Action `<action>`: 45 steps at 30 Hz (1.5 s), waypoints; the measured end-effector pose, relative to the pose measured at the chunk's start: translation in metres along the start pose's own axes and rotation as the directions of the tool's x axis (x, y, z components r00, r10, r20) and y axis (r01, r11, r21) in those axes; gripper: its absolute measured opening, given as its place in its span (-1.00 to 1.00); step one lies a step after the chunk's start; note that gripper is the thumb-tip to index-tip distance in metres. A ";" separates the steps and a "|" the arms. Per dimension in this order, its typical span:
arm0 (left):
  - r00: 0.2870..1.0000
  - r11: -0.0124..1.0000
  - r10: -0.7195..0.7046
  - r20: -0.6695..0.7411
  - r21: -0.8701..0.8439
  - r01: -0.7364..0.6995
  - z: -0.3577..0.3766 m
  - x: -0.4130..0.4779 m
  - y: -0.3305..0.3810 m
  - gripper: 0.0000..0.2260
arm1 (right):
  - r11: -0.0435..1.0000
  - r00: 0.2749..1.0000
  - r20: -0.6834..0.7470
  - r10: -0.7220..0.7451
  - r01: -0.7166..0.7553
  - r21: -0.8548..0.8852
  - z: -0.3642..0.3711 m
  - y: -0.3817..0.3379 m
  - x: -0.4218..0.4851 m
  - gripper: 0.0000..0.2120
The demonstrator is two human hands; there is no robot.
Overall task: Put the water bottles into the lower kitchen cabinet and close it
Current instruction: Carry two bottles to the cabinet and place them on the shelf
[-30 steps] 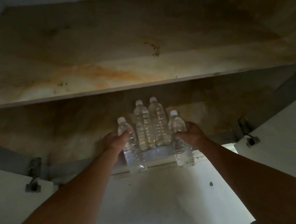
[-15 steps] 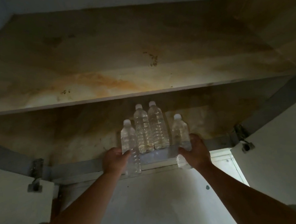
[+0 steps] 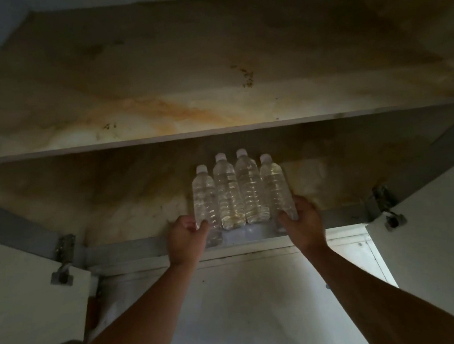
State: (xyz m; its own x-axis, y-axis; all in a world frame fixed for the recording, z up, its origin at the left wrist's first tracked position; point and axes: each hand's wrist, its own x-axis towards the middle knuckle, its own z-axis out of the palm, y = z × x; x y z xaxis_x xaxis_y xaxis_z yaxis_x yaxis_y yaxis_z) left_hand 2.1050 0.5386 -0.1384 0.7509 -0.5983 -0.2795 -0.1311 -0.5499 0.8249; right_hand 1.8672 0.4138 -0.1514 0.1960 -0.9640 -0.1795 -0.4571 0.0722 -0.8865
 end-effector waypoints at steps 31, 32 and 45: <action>0.992 0.998 0.054 -0.117 -0.021 -0.056 0.016 0.017 0.014 -0.75 | 0.985 0.994 0.003 -0.112 0.111 -0.134 -0.007 -0.001 0.009 -0.58; 0.992 0.999 0.042 -0.115 -0.028 -0.045 0.016 0.016 0.016 -0.73 | 0.984 0.994 0.009 -0.113 0.113 -0.134 -0.007 -0.003 0.010 -0.59; 0.992 0.998 0.009 -0.123 -0.055 -0.016 0.036 0.008 0.022 -0.35 | 0.956 0.997 -0.069 0.020 -0.039 -0.291 0.014 -0.032 0.018 -0.15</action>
State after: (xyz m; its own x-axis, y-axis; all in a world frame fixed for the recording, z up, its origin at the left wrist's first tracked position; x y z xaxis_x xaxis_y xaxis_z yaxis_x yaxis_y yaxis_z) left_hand 2.0844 0.5007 -0.1400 0.8238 -0.5267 -0.2096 -0.1068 -0.5074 0.8551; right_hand 1.8976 0.3979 -0.1329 0.1262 -0.9778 -0.1672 -0.6970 0.0326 -0.7164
